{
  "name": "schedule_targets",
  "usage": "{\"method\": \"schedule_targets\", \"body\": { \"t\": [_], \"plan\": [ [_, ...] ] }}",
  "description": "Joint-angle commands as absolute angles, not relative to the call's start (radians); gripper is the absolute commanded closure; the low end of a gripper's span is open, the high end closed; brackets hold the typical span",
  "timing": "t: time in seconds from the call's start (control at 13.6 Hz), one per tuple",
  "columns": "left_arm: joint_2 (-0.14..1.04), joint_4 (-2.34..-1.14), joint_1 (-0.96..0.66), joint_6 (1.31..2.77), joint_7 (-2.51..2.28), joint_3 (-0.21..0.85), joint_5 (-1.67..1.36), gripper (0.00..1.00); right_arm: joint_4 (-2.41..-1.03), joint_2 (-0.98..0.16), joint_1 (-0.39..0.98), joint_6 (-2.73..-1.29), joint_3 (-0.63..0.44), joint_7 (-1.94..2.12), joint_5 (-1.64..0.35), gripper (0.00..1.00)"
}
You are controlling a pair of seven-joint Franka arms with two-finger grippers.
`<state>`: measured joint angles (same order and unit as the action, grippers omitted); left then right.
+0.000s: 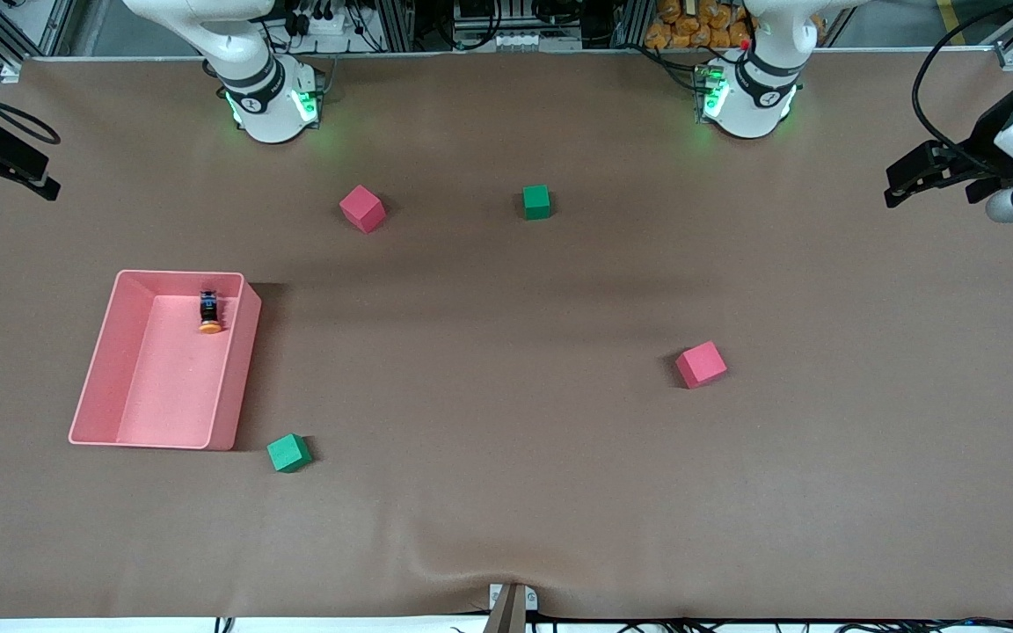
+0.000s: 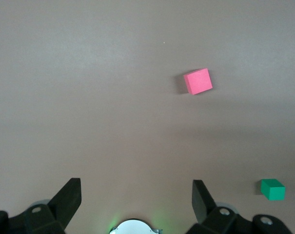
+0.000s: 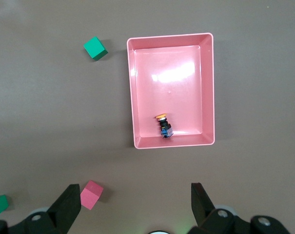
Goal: Place and upright button with both arms
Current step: 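Move the right gripper toward the pink tray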
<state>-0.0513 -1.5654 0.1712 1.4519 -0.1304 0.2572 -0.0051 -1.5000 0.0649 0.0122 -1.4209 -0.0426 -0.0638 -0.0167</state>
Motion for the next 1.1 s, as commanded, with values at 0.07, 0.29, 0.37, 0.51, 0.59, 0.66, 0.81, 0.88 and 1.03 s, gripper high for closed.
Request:
{"method": "schedule_targets", "body": {
  "t": [0.07, 0.29, 0.37, 0.51, 0.59, 0.66, 0.81, 0.88, 1.03],
  "plan": [
    [-0.046, -1.552, 0.184, 1.451, -0.135, 0.261, -0.008, 0.00, -1.500, 0.067, 0.006, -1.417, -0.041, -0.061, -0.006, 0.00],
    [-0.041, -1.537, 0.187, 1.451, -0.138, 0.259, -0.008, 0.00, -1.514, 0.066, 0.003, -1.427, -0.043, -0.060, -0.009, 0.00],
    [-0.035, -1.532, 0.190, 1.451, -0.140, 0.259, -0.008, 0.00, -1.534, 0.064, -0.001, -1.439, -0.043, -0.060, -0.011, 0.00],
    [-0.035, -1.535, 0.218, 1.450, -0.133, 0.261, -0.008, 0.00, -1.603, 0.064, -0.012, -1.512, -0.043, -0.055, -0.014, 0.00],
    [-0.035, -1.539, 0.218, 1.448, -0.130, 0.261, -0.008, 0.00, -1.649, 0.063, -0.018, -1.566, -0.044, -0.040, -0.014, 0.00],
    [-0.035, -1.540, 0.218, 1.444, -0.138, 0.261, -0.008, 0.00, -1.704, 0.060, -0.031, -1.628, -0.044, -0.017, -0.014, 0.00],
    [-0.035, -1.540, 0.218, 1.443, -0.138, 0.262, -0.008, 0.00, -1.822, 0.058, -0.063, -1.762, -0.044, 0.035, -0.014, 0.00],
    [-0.035, -1.542, 0.216, 1.443, -0.138, 0.262, -0.008, 0.00, -1.872, 0.055, -0.075, -1.822, -0.044, 0.049, -0.014, 0.00],
    [-0.035, -1.543, 0.218, 1.443, -0.135, 0.262, -0.008, 0.00, -1.952, 0.037, -0.093, -1.911, -0.044, 0.072, -0.014, 0.00]
  ]
}}
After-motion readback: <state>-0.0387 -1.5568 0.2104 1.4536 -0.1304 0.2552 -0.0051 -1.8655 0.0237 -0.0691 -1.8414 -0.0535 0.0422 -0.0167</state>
